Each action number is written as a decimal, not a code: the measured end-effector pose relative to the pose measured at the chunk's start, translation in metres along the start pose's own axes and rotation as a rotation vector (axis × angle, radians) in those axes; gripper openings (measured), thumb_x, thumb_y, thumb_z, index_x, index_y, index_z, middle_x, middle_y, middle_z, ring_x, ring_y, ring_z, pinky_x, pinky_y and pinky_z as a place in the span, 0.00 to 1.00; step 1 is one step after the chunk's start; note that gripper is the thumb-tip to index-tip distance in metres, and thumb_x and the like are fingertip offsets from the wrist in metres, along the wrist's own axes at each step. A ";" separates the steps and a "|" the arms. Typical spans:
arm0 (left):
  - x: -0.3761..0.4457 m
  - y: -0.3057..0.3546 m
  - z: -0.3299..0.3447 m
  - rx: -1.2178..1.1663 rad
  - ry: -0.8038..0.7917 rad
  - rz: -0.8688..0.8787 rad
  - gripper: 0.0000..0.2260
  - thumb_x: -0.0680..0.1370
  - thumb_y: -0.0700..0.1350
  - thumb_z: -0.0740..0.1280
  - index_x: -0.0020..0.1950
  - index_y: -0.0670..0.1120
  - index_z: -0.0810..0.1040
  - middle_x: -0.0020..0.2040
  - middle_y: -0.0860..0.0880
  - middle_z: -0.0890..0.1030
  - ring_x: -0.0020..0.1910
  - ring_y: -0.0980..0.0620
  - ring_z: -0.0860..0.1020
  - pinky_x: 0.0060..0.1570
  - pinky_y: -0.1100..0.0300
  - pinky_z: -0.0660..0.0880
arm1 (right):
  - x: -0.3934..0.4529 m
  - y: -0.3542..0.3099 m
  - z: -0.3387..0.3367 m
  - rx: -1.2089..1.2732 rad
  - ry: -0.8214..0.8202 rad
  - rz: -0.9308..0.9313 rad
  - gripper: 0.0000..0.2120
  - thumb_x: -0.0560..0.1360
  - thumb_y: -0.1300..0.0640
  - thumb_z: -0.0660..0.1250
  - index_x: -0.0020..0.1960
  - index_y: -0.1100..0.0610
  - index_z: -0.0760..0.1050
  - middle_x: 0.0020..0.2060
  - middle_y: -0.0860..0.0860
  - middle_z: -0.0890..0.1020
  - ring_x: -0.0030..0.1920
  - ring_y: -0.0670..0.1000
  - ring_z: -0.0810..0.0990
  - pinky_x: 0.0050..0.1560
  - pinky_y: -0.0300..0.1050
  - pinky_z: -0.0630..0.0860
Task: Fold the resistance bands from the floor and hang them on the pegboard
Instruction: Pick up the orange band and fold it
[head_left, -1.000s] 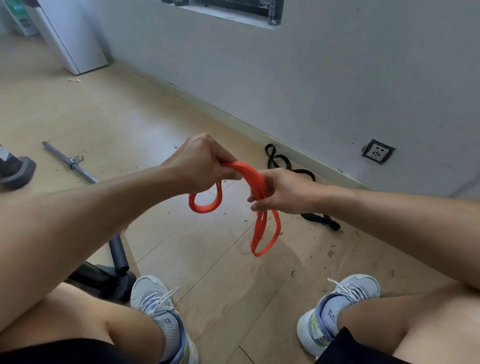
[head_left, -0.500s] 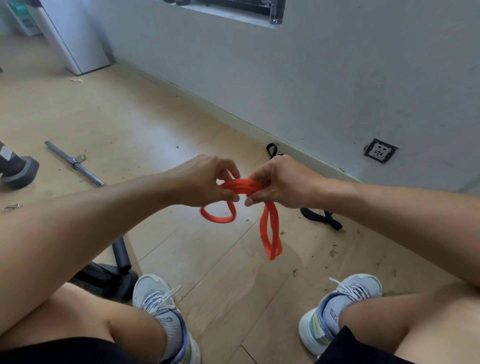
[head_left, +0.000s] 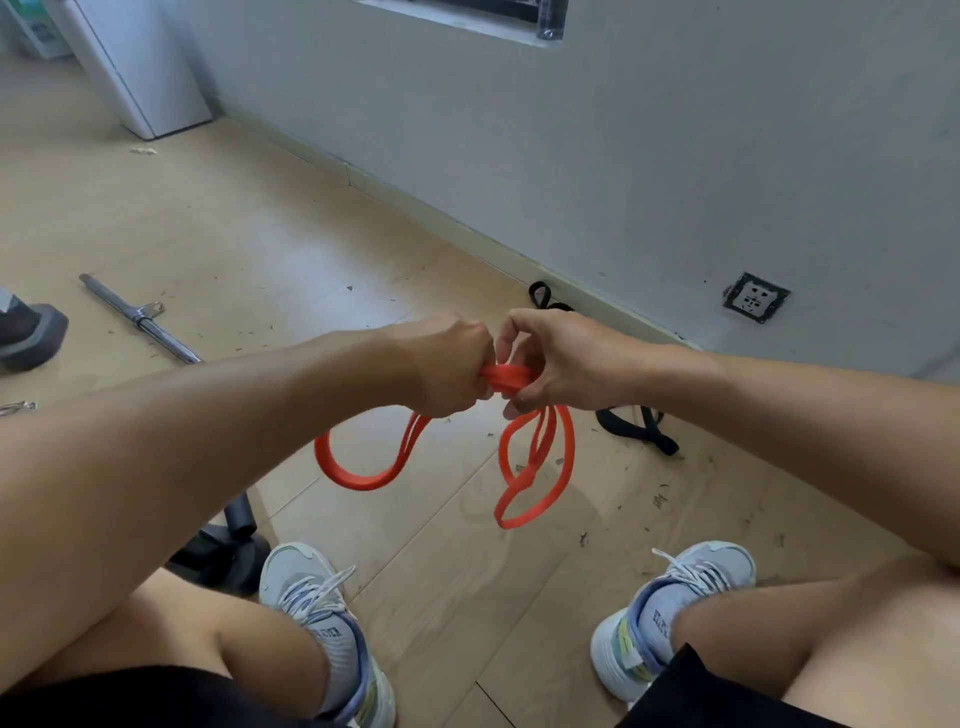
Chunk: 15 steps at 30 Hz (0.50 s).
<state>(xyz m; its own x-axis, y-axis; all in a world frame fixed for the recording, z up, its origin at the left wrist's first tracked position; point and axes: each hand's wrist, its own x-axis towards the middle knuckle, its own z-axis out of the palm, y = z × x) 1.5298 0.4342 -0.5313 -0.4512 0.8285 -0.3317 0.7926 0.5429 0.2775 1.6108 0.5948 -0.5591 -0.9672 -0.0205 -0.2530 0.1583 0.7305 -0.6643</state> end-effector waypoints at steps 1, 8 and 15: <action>-0.001 0.000 -0.002 0.000 -0.007 0.008 0.09 0.83 0.45 0.64 0.49 0.44 0.82 0.36 0.48 0.80 0.31 0.51 0.76 0.34 0.55 0.75 | 0.000 0.002 -0.001 0.021 -0.031 0.008 0.18 0.71 0.58 0.81 0.52 0.51 0.74 0.46 0.49 0.88 0.45 0.50 0.88 0.50 0.45 0.83; -0.010 -0.014 -0.004 -0.089 0.011 0.029 0.10 0.84 0.46 0.63 0.42 0.54 0.75 0.41 0.54 0.82 0.41 0.56 0.81 0.39 0.64 0.74 | -0.003 0.014 -0.001 0.106 -0.014 0.001 0.16 0.70 0.54 0.82 0.52 0.53 0.78 0.47 0.50 0.88 0.48 0.50 0.88 0.55 0.50 0.84; -0.010 -0.010 -0.006 -0.066 0.117 -0.015 0.09 0.84 0.49 0.61 0.44 0.52 0.74 0.40 0.50 0.81 0.40 0.47 0.80 0.41 0.51 0.79 | -0.001 0.021 -0.002 0.082 0.111 0.009 0.06 0.73 0.52 0.78 0.47 0.48 0.82 0.42 0.46 0.87 0.44 0.46 0.87 0.48 0.45 0.84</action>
<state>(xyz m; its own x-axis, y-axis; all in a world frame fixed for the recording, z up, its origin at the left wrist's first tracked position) 1.5235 0.4213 -0.5257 -0.5104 0.8287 -0.2297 0.7587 0.5597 0.3333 1.6147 0.6116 -0.5710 -0.9811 0.0648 -0.1826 0.1781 0.6722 -0.7187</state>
